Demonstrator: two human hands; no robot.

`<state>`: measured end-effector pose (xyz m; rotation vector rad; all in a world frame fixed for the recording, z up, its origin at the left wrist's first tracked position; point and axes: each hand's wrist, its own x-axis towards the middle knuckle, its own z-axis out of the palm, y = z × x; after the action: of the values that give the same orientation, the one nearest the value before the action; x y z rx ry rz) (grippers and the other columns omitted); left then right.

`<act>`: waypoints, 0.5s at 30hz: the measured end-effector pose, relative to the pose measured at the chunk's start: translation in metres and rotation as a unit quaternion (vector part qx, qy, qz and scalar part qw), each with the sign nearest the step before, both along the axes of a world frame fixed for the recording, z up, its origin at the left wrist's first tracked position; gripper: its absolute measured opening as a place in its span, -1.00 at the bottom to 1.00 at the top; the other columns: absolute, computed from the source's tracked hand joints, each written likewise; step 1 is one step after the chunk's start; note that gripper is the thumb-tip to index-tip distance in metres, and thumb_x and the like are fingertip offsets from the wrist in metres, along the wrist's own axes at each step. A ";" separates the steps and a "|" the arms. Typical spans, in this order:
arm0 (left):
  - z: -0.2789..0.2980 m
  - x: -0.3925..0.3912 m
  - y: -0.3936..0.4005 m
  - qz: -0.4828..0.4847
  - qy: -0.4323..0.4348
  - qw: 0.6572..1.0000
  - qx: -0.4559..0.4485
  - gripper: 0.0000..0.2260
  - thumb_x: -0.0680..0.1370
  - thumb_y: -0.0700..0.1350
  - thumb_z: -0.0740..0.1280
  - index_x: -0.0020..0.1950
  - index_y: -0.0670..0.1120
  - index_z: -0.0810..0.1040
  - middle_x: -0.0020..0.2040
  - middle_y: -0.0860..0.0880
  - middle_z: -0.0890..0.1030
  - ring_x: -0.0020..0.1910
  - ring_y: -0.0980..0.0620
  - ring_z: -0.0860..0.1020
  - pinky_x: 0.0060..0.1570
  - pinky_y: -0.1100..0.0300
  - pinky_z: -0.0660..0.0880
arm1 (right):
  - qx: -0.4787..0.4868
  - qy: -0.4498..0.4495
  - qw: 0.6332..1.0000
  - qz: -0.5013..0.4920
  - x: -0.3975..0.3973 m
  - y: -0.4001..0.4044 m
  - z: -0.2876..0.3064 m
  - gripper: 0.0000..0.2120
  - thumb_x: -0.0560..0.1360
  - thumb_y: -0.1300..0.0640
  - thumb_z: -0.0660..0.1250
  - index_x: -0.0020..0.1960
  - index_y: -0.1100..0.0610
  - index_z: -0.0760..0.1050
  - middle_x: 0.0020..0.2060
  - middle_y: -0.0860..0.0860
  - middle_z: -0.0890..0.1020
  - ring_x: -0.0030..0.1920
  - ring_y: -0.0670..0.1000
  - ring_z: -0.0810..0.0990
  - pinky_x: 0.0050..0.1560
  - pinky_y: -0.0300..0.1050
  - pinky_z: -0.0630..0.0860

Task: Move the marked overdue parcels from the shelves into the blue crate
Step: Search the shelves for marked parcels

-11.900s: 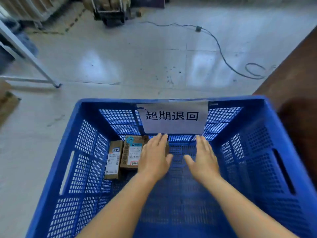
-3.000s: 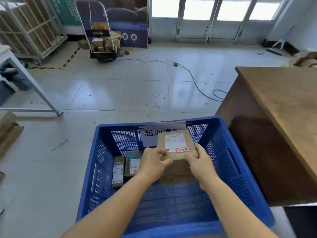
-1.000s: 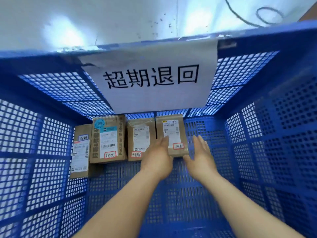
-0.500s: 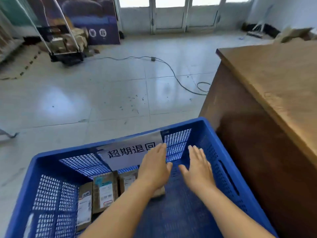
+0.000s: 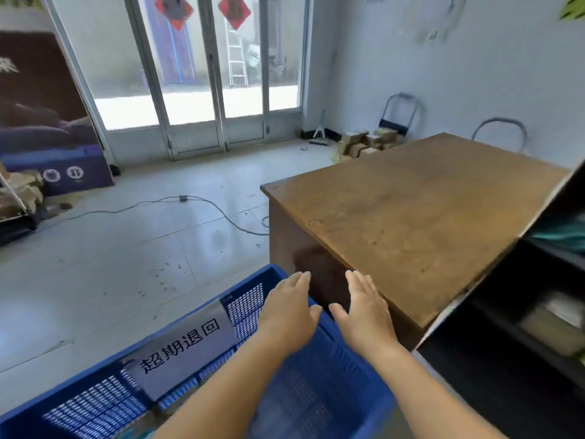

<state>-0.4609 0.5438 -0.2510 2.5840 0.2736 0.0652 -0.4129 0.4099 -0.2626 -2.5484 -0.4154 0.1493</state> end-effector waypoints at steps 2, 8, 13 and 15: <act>0.021 -0.001 -0.027 -0.030 -0.023 0.999 0.005 -0.41 0.59 0.01 0.24 0.55 -0.07 0.08 0.54 0.01 0.17 0.51 0.02 0.12 0.49 0.10 0.10 | 0.002 -0.016 0.999 -0.036 -0.009 -0.031 0.023 -0.33 0.59 -0.02 0.22 0.56 0.08 -0.03 0.56 -0.04 0.02 0.55 -0.02 -0.13 0.50 -0.01 -0.05; 0.084 0.002 -0.124 -0.128 -0.081 0.988 0.012 -0.40 0.59 -0.02 0.25 0.56 -0.05 0.06 0.54 0.01 0.17 0.51 0.02 0.12 0.46 0.11 0.10 | 0.006 -0.056 0.987 -0.148 -0.034 -0.136 0.079 -0.32 0.58 -0.06 0.20 0.57 0.06 -0.05 0.56 -0.05 0.00 0.55 -0.03 -0.12 0.51 0.00 -0.07; 0.120 0.001 -0.219 -0.217 -0.106 0.970 0.023 -0.40 0.58 0.01 0.24 0.56 -0.03 0.07 0.54 0.02 0.17 0.51 0.02 0.13 0.45 0.13 0.11 | -0.004 -0.081 0.971 -0.227 -0.058 -0.231 0.113 -0.35 0.60 -0.05 0.17 0.57 0.06 -0.05 0.56 -0.05 0.00 0.55 -0.03 -0.12 0.53 0.01 -0.06; 0.132 -0.002 -0.261 -0.254 -0.117 0.960 0.023 -0.40 0.59 0.01 0.23 0.56 -0.04 0.06 0.54 0.03 0.17 0.51 0.02 0.13 0.45 0.13 0.11 | -0.009 -0.091 0.962 -0.257 -0.070 -0.272 0.124 -0.35 0.60 -0.05 0.17 0.57 0.06 -0.04 0.56 -0.04 0.01 0.55 -0.02 -0.11 0.53 0.01 -0.04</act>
<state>-0.4631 0.2827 -0.1193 2.5776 -0.4841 0.1895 -0.4830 0.1378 -0.1386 -2.6042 0.1923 -0.2765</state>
